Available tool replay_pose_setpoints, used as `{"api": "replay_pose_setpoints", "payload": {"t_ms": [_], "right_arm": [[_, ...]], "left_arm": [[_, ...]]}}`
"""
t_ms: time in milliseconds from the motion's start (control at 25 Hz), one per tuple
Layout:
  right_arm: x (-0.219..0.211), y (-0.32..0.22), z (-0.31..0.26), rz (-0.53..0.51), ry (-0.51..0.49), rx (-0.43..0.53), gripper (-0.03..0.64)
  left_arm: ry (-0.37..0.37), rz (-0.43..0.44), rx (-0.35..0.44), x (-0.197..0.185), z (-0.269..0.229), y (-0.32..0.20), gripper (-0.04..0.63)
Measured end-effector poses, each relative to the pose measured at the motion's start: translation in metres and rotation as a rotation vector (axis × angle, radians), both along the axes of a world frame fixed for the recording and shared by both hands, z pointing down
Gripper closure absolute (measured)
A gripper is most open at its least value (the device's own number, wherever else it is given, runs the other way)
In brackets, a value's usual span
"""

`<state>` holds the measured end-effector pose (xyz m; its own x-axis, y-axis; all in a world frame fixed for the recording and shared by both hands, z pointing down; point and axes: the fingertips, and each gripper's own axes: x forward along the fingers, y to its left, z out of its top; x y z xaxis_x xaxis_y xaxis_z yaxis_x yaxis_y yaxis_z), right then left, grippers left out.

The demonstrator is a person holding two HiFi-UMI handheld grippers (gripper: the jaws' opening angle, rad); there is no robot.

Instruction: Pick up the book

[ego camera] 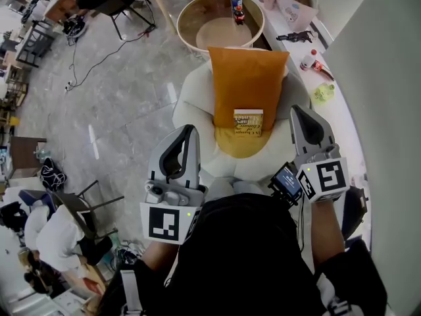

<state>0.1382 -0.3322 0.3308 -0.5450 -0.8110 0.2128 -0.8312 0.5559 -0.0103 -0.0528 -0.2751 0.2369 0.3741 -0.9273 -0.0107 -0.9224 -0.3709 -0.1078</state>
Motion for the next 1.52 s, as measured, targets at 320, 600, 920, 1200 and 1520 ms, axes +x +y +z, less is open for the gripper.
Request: {"api": "replay_pose_setpoints", "payload": {"t_ms": [320, 600, 920, 1200, 1520], "right_arm": [[0.011, -0.012, 0.004, -0.004, -0.001, 0.007, 0.603], [0.013, -0.021, 0.006, -0.033, 0.041, 0.021, 0.603], [0.009, -0.04, 0.026, -0.069, 0.103, -0.008, 0.603], [-0.011, -0.076, 0.071, -0.136, 0.223, -0.067, 0.603], [-0.032, -0.107, 0.15, -0.273, 0.342, -0.16, 0.603]], "left_arm": [[-0.013, -0.026, -0.022, 0.009, 0.002, -0.003, 0.584], [-0.025, -0.032, -0.017, 0.015, 0.0, -0.003, 0.584], [-0.031, -0.049, -0.04, 0.006, 0.011, -0.012, 0.584], [-0.027, -0.079, -0.126, -0.021, 0.046, -0.035, 0.584], [-0.041, -0.065, -0.13, -0.034, 0.087, -0.073, 0.584]]}}
